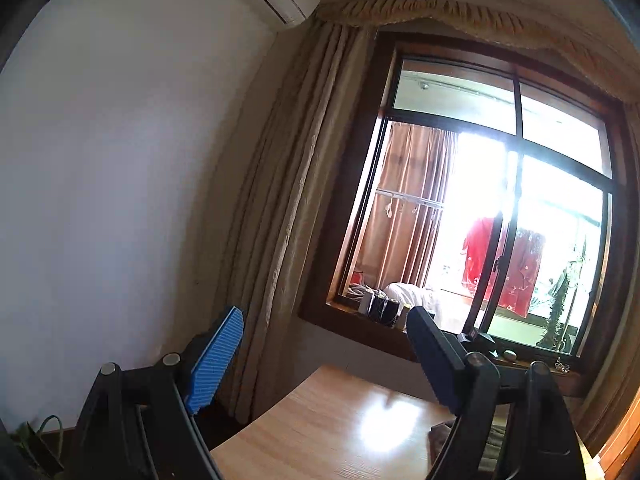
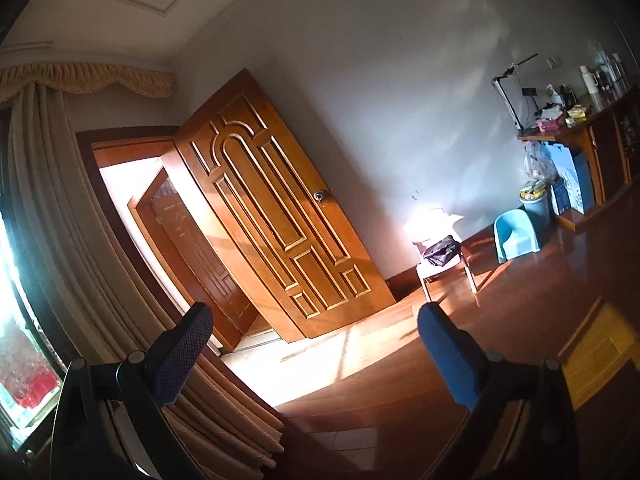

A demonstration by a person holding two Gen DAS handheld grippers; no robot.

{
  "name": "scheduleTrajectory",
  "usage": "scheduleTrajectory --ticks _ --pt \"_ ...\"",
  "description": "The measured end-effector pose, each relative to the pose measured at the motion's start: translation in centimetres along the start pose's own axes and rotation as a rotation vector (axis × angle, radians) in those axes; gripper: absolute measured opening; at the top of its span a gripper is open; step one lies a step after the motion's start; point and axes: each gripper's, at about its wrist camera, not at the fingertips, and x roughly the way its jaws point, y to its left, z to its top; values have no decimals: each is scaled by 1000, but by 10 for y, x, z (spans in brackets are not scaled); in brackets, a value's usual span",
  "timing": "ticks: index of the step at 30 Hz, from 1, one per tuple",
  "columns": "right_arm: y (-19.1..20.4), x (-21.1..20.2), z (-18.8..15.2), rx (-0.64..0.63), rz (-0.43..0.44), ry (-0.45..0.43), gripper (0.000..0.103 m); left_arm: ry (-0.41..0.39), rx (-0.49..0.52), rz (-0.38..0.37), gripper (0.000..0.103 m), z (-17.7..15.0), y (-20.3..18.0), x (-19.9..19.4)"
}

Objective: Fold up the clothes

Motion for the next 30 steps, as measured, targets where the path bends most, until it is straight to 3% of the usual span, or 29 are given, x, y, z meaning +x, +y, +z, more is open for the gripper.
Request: scheduleTrajectory --ticks 3,6,12,16,21,25,28,30 --pt "26 -12 -8 -115 95 16 102 62 30 -69 86 -8 -12 8" --pt "73 -29 -40 -282 309 88 102 216 114 -185 86 -46 -39 27" --pt "170 -94 -175 -732 798 262 102 515 327 -416 86 -173 -115 42" --pt "205 -126 -235 -826 1035 391 102 625 504 -536 86 -231 -157 26" --pt "224 -149 -268 -960 1199 479 102 633 681 -629 86 -261 -173 -11" --pt "221 -163 -292 -1042 1264 556 102 783 679 -671 86 -303 -173 -6" --pt "218 -172 -310 -1096 1267 590 102 915 649 -693 86 -346 -176 0" --pt "216 -176 -319 -1119 1264 611 102 949 684 -677 86 -368 -182 0"
